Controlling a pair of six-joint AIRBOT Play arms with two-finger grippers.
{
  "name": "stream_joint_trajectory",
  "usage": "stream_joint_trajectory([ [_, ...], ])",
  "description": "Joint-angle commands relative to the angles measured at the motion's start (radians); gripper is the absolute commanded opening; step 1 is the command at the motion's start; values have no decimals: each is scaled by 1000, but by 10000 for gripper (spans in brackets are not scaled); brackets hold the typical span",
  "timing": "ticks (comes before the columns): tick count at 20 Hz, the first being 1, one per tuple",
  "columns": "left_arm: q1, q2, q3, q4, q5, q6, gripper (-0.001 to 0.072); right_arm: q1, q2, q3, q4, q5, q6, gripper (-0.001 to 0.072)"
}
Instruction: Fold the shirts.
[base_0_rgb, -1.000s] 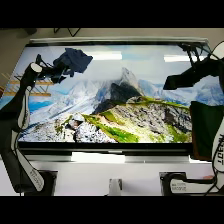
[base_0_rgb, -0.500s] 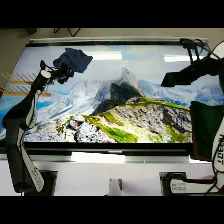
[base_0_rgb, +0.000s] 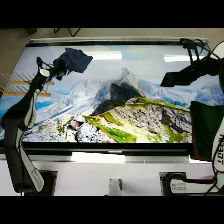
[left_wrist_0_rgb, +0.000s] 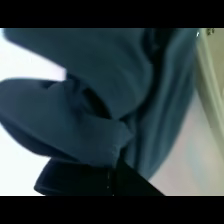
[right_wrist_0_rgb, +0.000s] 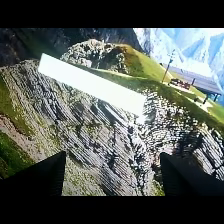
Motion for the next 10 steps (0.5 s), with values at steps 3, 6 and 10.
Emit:
stream_joint_trajectory([
  [3,-47,365,1,-3,-37,505,31,1,8,3,2,-119,-96,581],
  [6,-122,686,1,-3,-39,662,31,1,64,61,-62,-169,-215,583],
  [10,-288,960,-1,-1,-132,724,31,1,198,226,-274,-200,-141,583],
])
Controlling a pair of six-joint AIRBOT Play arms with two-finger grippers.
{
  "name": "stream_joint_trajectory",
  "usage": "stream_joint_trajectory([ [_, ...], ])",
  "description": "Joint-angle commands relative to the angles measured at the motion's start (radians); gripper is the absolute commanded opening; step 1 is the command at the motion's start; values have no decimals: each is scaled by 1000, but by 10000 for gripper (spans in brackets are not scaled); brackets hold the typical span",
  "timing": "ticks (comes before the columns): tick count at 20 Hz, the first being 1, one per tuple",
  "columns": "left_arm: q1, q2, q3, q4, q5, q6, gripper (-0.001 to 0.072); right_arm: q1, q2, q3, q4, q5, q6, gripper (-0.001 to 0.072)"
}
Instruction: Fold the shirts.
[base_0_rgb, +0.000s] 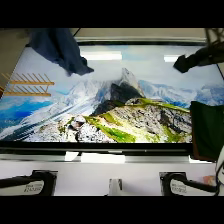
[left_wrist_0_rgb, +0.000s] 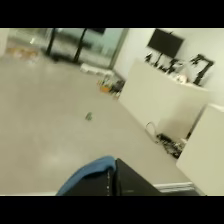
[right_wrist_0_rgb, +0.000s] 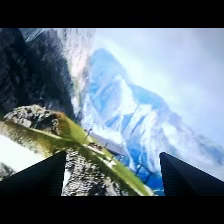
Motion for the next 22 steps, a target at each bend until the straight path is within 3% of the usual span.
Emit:
stream_joint_trajectory([
  [1,-133,220,-5,5,-130,95,31,0,124,119,-180,-36,47,583],
  [2,-166,236,-9,26,-196,68,31,0,171,132,-194,-37,51,583],
  [4,-212,238,-21,182,-335,-67,31,0,250,132,-192,-7,52,584],
  [7,-234,217,-99,465,-567,-265,31,0,282,128,-161,181,53,614],
  [9,-234,215,-209,580,-665,-310,31,0,273,71,-101,310,53,681],
  [11,-234,215,-316,640,-703,-332,31,0,247,-51,0,357,52,680],
  [14,-234,215,-380,644,-749,-332,32,0,224,-374,192,306,29,681],
  [17,-234,240,-380,644,-764,-331,32,1,224,-781,218,178,21,677],
  [20,-235,272,-380,643,-765,-332,32,1,224,-1123,478,15,-49,679],
  [22,-236,275,-380,642,-776,-336,32,14,224,-1266,569,-90,-78,679],
])
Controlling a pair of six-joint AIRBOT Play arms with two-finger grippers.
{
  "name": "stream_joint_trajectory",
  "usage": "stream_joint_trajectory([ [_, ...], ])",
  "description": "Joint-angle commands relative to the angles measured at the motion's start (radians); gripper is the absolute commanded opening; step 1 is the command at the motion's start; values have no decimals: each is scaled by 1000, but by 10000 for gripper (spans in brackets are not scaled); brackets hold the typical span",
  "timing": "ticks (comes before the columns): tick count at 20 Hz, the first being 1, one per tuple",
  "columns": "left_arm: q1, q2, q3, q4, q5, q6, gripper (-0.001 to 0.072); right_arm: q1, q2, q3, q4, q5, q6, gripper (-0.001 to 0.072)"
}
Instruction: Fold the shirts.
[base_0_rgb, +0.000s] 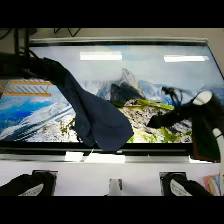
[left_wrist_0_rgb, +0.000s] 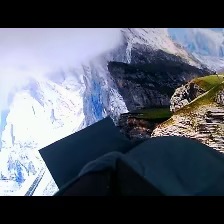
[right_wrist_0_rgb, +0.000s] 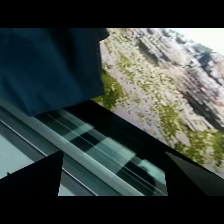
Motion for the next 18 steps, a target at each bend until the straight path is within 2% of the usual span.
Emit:
stream_joint_trajectory([
  [1,-2,13,-6,11,-29,-25,32,46,-1,-293,208,-203,-57,679],
  [3,-8,13,-6,8,-34,-30,32,154,-1,-323,217,-308,-50,683],
  [8,-18,16,-6,9,-36,-30,32,346,-1,-323,312,-638,61,677],
  [12,-18,16,-6,9,-35,-29,32,396,-1,-323,373,-734,77,580],
  [13,-18,16,-6,9,-34,-29,32,396,-1,-323,373,-733,90,479],
  [14,-18,16,-6,9,-33,-29,32,396,-1,-322,372,-722,90,216],
  [15,-18,16,-6,9,-32,-29,32,396,-1,-322,372,-715,88,33],
  [17,-18,16,-5,10,-32,-24,32,394,4,-284,316,-658,37,30],
  [18,-18,19,1,13,-29,-3,32,394,16,-234,234,-604,7,30],
])
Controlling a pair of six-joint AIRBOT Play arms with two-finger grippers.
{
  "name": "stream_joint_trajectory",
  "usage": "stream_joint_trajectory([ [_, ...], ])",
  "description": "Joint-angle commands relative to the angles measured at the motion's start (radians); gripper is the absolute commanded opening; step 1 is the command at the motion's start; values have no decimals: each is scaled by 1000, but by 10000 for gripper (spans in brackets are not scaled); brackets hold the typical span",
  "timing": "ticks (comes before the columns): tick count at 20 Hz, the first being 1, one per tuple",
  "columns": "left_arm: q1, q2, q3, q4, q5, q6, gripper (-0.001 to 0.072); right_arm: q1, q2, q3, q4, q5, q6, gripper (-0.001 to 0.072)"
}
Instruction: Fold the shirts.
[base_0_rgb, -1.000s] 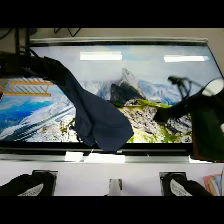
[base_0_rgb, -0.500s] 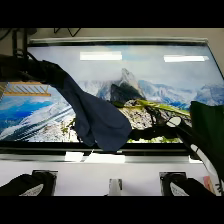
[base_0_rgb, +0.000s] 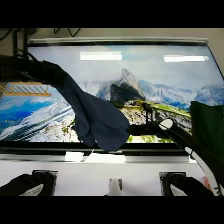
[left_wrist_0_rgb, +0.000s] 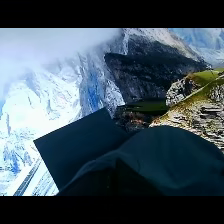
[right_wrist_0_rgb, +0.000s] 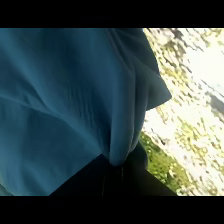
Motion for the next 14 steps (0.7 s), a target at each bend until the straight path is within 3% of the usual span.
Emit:
stream_joint_trajectory([
  [1,0,11,25,12,21,57,32,6,37,137,-231,143,-56,29],
  [4,2,37,209,91,136,61,32,6,168,526,-676,351,-24,29],
  [7,2,74,478,108,366,31,32,6,299,1005,-1066,361,130,29],
  [10,0,184,504,77,656,-139,32,6,371,1353,-1052,368,173,30],
  [12,-22,246,427,-18,777,-137,32,6,394,1444,-999,395,174,30],
  [14,-48,278,377,-21,842,-72,32,6,420,1454,-978,465,224,30],
])
